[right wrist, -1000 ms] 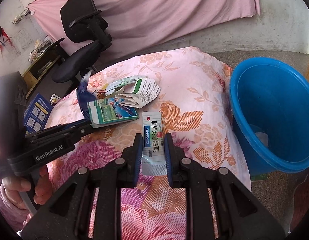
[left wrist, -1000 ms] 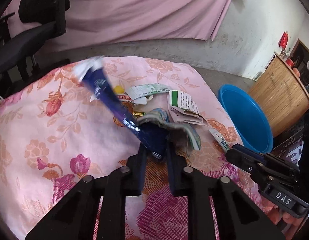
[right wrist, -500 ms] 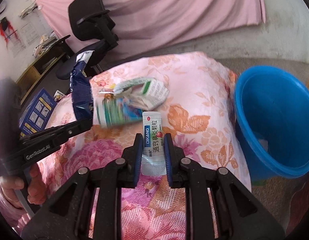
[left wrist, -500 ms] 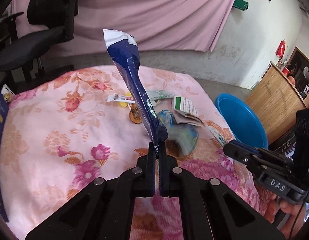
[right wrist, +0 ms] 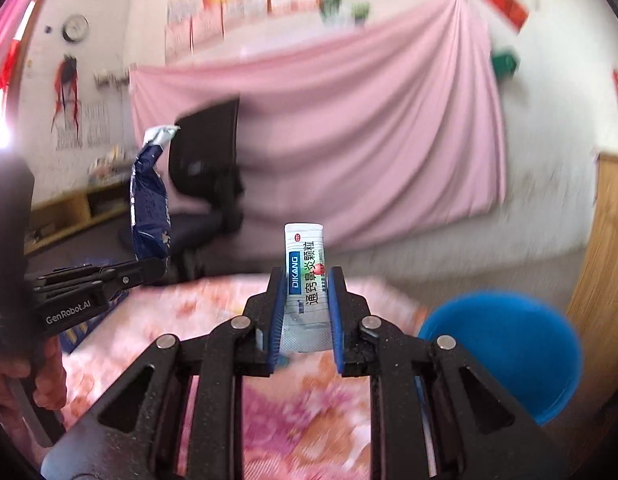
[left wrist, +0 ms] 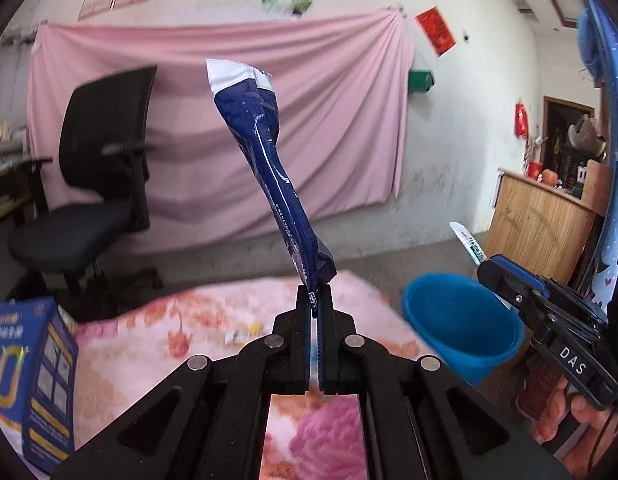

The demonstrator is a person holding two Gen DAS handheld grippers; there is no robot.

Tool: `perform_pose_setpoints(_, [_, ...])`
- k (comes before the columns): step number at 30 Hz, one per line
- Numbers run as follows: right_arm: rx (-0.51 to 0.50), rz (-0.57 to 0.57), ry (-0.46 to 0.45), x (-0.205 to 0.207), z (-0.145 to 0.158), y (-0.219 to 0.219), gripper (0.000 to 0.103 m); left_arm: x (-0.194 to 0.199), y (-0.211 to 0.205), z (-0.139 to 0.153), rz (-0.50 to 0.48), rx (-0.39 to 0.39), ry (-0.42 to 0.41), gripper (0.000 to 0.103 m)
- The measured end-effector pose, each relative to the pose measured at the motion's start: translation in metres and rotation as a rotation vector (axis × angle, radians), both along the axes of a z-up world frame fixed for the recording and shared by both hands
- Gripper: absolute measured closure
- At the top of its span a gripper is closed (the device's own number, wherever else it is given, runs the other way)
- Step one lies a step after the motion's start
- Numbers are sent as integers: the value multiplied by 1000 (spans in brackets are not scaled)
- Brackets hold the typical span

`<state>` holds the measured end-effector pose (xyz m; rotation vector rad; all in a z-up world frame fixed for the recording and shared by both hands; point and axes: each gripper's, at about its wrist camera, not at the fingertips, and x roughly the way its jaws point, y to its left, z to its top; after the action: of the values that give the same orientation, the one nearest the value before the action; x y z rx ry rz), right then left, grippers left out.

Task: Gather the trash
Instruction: 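Lift wrapper and tube over the blue bucket and open both tools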

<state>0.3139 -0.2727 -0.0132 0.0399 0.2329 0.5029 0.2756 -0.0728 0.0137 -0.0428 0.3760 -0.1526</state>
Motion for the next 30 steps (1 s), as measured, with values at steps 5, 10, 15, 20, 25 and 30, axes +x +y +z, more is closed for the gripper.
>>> perform_pose_setpoints(5, [39, -103, -163, -23, 15, -23, 54, -7, -27, 27, -59, 34, -151, 102])
perform_pose_setpoints(10, [72, -227, -229, -32, 22, -53, 54, -1, -59, 36, -141, 43, -207, 102])
perform_pose_setpoints(15, [84, -343, -175, -22, 17, -88, 54, 14, -99, 29, -227, 52, -204, 102])
perform_pose_setpoints(20, [90, -429, -53, -5, 3, -121, 54, 34, -139, 21, -297, 51, -158, 102])
perform_pose_setpoints(25, [109, -477, 100, 17, -22, -143, 54, 64, -174, 10, -335, 53, -45, 102])
perform_pose_setpoints(30, [123, -492, 187, 34, -42, -153, 54, 101, -189, -5, -350, 13, 137, 102])
